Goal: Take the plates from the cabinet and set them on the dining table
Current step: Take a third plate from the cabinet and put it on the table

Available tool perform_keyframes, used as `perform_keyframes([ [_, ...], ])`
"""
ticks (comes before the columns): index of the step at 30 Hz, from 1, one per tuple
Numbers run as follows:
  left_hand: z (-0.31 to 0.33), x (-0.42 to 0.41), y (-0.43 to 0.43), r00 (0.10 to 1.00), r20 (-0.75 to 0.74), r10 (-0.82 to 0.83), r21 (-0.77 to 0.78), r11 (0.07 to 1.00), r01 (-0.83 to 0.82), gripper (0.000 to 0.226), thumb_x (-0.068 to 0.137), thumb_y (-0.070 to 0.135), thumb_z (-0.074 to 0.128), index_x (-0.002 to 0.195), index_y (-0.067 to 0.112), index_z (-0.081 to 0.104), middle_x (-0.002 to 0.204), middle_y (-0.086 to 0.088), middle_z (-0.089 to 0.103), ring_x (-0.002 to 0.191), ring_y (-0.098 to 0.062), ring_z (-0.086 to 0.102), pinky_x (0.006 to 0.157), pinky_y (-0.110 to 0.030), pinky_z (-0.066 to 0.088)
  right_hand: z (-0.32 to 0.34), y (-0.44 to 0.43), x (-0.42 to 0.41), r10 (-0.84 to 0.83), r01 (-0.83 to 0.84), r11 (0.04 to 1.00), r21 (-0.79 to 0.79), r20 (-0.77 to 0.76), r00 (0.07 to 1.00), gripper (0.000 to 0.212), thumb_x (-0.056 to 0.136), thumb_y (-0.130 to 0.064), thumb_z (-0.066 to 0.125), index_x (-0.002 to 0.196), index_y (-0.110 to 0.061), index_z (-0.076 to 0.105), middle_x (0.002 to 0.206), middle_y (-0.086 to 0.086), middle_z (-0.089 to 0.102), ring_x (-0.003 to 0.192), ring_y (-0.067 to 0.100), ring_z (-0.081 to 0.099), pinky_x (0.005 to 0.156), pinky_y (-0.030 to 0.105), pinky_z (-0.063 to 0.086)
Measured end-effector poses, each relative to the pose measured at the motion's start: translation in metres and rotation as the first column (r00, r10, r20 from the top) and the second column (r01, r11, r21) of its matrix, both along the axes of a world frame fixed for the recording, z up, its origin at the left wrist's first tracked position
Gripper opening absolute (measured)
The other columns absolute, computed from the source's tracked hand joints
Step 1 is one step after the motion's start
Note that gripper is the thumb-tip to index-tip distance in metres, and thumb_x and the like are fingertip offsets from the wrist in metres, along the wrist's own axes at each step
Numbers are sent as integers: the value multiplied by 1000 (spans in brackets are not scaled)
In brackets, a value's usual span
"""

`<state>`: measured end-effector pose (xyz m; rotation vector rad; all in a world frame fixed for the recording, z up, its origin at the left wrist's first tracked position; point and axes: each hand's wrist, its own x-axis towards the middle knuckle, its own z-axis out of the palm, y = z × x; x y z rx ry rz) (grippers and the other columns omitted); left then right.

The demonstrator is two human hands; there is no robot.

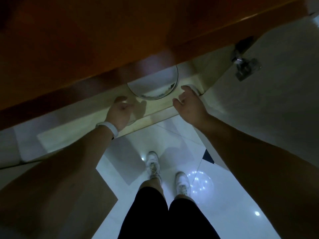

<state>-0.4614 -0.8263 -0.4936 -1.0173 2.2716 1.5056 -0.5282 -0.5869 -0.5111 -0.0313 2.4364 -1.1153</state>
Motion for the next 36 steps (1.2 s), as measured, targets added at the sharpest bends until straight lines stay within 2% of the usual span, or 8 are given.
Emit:
perform_keyframes([
  [5, -33, -37, -2, 997, -74, 19, -57, 998, -23, 23, 91, 10, 62, 113, 5, 54, 103, -9, 61, 94, -23, 56, 68, -16, 43, -25, -7, -25, -98, 90, 991, -103, -76, 992, 57, 88, -27, 67, 135, -4, 45, 98, -2, 57, 96, 16, 60, 81, 20, 39],
  [9, -52, -61, -9, 993, -109, 43, -97, 994, -53, 30, 86, 18, 64, 114, 4, 61, 106, -14, 68, 95, -28, 63, 75, -34, 49, -36, -11, -52, -111, 101, 978, -184, -46, 993, 40, 84, -35, 64, 116, -19, 47, 73, -12, 60, 63, -12, 57, 57, 7, 41],
  [14, -63, -80, -17, 987, -151, -45, -215, 976, 11, 38, 83, 15, 66, 118, 5, 55, 109, -11, 63, 93, -22, 57, 72, -30, 44, -40, -13, -76, -50, 53, 980, -194, 22, 999, 69, 74, -62, 64, 128, -21, 50, 102, -9, 70, 89, 15, 67, 72, 32, 54],
  [16, -66, -83, -19, 982, -169, -82, -242, 970, 39, 38, 82, 13, 66, 118, 5, 54, 107, -9, 62, 91, -18, 54, 70, -26, 39, -43, -17, -80, -37, 41, 974, -221, 21, 999, 62, 83, -52, 68, 132, -20, 49, 110, -7, 69, 96, 14, 65, 75, 23, 53],
  [19, -68, -84, -19, 971, -220, -93, -225, 974, 42, 39, 84, 7, 65, 121, 5, 54, 105, -7, 60, 92, -18, 55, 66, -20, 39, -40, -27, -86, -41, 48, 956, -288, 31, 999, 58, 87, -31, 72, 136, -15, 45, 116, 1, 63, 93, 13, 60, 58, 4, 44],
  [28, -63, -70, -5, 940, -336, 54, 19, 999, -51, 47, 87, -6, 56, 131, 3, 43, 118, -12, 60, 101, -22, 58, 62, -9, 50, -34, -22, -68, -97, 106, 933, -344, 45, 994, 52, 84, 8, 58, 133, 0, 42, 115, 13, 59, 94, 22, 60, 55, 14, 51],
  [33, -47, -43, 8, 935, -332, 122, 55, 992, -110, 45, 86, -6, 54, 127, 11, 47, 110, -2, 60, 101, -21, 58, 76, -18, 52, -26, -13, -42, -149, 176, 928, -330, 105, 983, 50, 80, 6, 59, 124, -9, 42, 104, 6, 60, 87, 20, 64, 56, 34, 60],
  [36, -31, -19, 14, 928, -358, 105, 81, 993, -82, 45, 87, -9, 52, 127, 9, 45, 119, -10, 59, 106, -24, 57, 85, -25, 53, -11, -7, -22, -151, 199, 920, -338, 164, 975, 48, 80, 2, 59, 117, -19, 36, 106, 6, 59, 86, 16, 66, 56, 27, 57],
])
